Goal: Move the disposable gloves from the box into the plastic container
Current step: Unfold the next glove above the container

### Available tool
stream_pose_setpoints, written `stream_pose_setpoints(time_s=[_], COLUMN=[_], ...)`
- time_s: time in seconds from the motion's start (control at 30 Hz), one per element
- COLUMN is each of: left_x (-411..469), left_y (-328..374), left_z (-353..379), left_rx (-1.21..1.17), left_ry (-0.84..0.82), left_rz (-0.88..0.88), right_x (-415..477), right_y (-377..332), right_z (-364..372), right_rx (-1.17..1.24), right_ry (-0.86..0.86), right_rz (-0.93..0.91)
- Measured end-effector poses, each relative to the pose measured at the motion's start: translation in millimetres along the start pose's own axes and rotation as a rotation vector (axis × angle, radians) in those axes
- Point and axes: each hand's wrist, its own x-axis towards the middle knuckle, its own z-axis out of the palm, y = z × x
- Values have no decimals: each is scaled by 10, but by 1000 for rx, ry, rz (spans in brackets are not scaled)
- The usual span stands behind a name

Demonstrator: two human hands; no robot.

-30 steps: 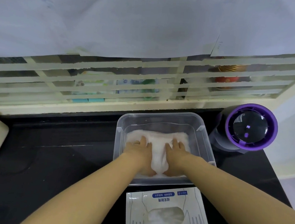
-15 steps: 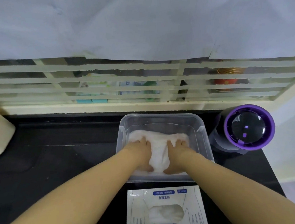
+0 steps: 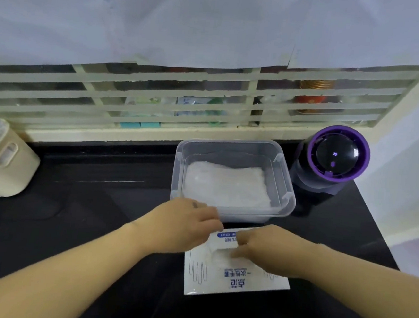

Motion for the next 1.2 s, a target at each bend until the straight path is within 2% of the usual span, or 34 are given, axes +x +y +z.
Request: stream_pose_setpoints(time_s=[0.07,0.17,0.23,0.37,0.5,0.63,0.77,0.83,0.9,0.97,1.07,1.2], left_x=[-87,-191,-228,-242,-214,-203,-221,-217,-199,-174,-98,-16], left_y=[72,186,272,353,368,384,402,405,416,455,524,489], left_z=[134,319,379,418,394,396,402,379,327,217,-75,-331], left_rx=[-47,-121,-94,-69,-53,-50,-35,-41,-81,-221,-624,-1001], left_ry=[-89,-411,-562,-540,-529,-529,-526,-518,-528,-523,-422,-261], left_rz=[-6,-216,-291,-323,-320,-336,-340,-337,-347,-451,-665,-733], right_x=[99,218,220,227,91,-65,-153,-197,-262,-316,-397,-436], right_y=[29,5,-63,-46,-50,-102,-110,-112,-138,-130,-69,-65], right_z=[177,257,239,303,256,88,-210,-460,-734,-925,-997,-930], right_rx=[-66,-126,-43,-23,-7,-36,2,110,319,463,717,1317], right_ry=[19,84,110,133,217,282,376,451,565,677,624,579], right_rz=[-21,-36,3,48,18,-28,5,112,249,350,512,630])
